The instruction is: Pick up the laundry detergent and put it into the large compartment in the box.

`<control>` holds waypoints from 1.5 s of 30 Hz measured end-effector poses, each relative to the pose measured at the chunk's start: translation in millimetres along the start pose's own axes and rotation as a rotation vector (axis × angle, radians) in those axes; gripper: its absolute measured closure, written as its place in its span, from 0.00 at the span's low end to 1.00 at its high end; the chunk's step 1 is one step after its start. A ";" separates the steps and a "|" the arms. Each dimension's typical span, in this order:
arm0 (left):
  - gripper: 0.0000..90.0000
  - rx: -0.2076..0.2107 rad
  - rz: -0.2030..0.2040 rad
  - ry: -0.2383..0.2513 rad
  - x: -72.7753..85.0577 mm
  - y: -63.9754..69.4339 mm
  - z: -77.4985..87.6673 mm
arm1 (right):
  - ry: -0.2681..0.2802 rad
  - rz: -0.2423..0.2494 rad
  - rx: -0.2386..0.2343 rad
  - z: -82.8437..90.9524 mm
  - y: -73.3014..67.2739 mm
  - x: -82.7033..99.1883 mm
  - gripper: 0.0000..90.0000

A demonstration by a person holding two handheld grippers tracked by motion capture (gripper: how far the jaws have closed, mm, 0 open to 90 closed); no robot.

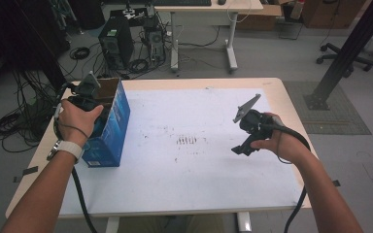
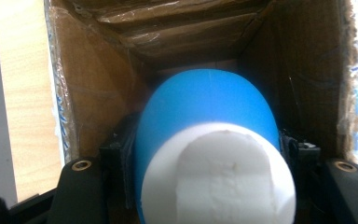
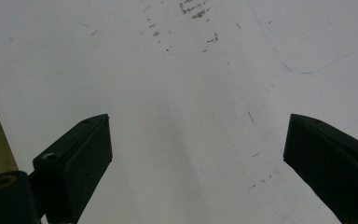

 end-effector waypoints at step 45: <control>0.28 0.046 -0.001 0.008 -6.4 -4.5 -5.2 | -0.015 -0.005 -0.015 -8.2 0.1 1.2 0.09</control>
Point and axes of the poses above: each handheld gripper's, and its own axes: z roughly backward along the jaws, x roughly out of its underside, y roughly to its right, the point moved 7 cm from there along -z, roughly forward along the jaws, and after that the axes turned 11 degrees about z, right-handed, at the moved point
